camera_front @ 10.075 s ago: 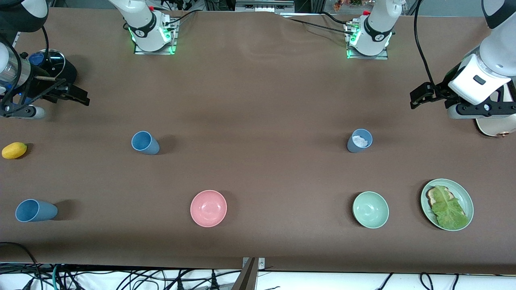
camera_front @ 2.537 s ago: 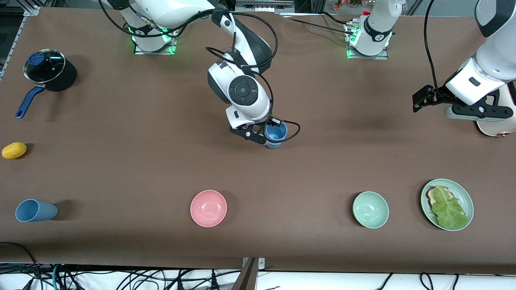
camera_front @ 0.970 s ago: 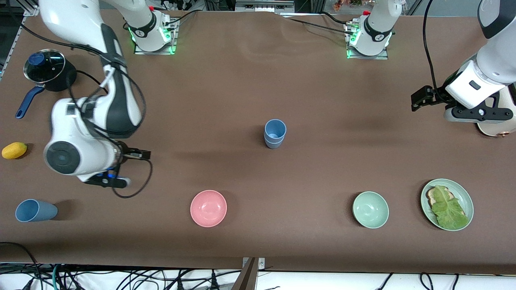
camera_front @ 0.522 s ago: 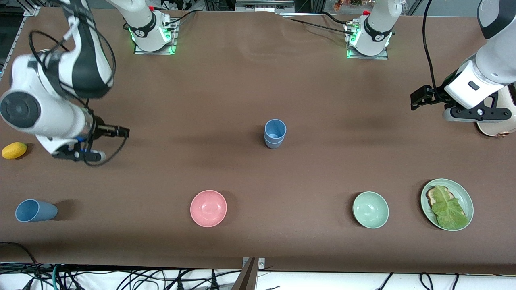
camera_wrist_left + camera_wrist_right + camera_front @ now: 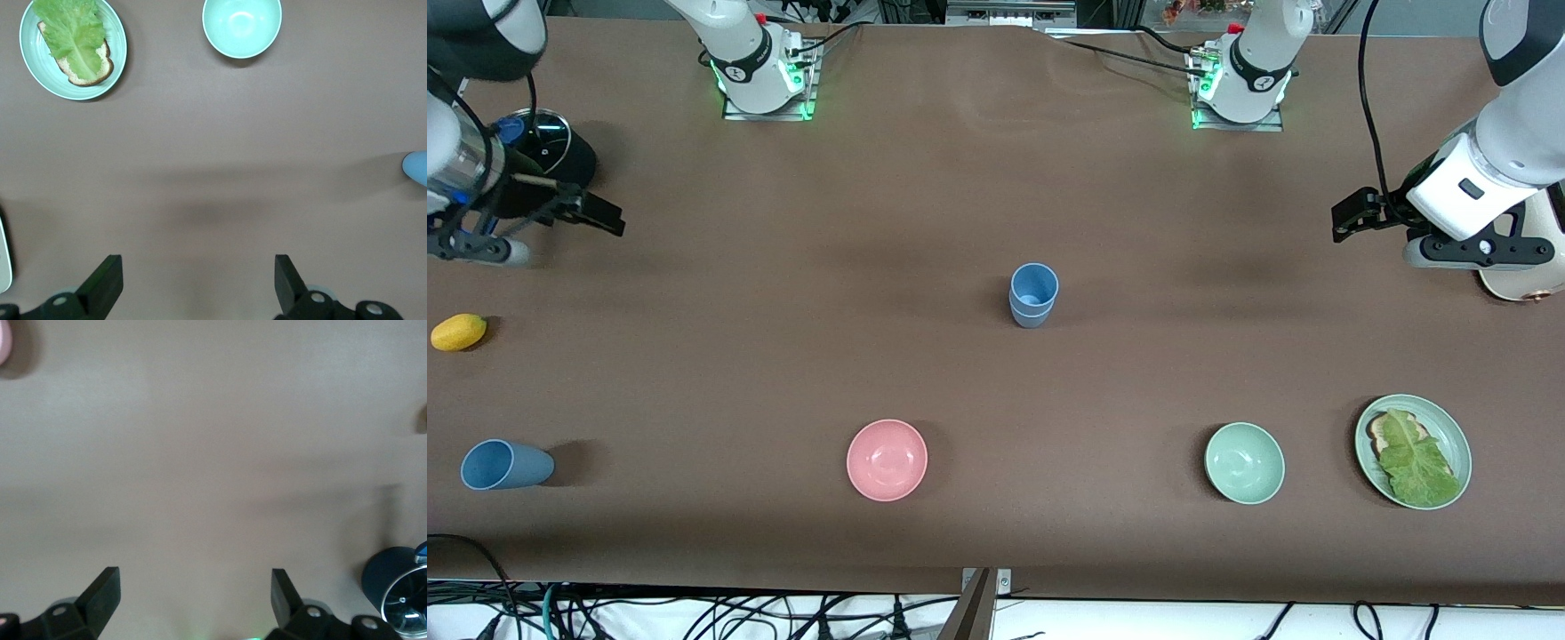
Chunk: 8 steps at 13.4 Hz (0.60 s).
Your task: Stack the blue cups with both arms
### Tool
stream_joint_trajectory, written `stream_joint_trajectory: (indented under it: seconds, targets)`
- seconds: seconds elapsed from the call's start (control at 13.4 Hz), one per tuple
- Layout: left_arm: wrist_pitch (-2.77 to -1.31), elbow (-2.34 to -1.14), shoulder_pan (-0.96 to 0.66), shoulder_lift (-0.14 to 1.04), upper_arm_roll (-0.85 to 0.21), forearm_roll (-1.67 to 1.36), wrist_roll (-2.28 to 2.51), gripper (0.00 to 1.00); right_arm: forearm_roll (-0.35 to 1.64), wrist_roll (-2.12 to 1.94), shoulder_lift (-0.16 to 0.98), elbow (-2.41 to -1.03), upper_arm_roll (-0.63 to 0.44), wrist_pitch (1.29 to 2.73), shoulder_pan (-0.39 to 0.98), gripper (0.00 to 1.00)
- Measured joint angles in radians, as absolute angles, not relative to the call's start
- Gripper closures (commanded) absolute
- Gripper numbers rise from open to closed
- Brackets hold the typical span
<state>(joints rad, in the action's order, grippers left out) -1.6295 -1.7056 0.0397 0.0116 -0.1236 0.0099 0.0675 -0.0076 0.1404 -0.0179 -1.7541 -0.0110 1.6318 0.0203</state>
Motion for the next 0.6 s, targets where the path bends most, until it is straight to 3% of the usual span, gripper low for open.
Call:
stream_joint_trajectory:
  seconds: [0.6]
  targets:
    - [-1.624,-1.706,0.04,0.012,-0.124,0.01,0.072,0.0,0.062,0.152,-0.022,-1.755,-0.008,1.632,0.014,0.0]
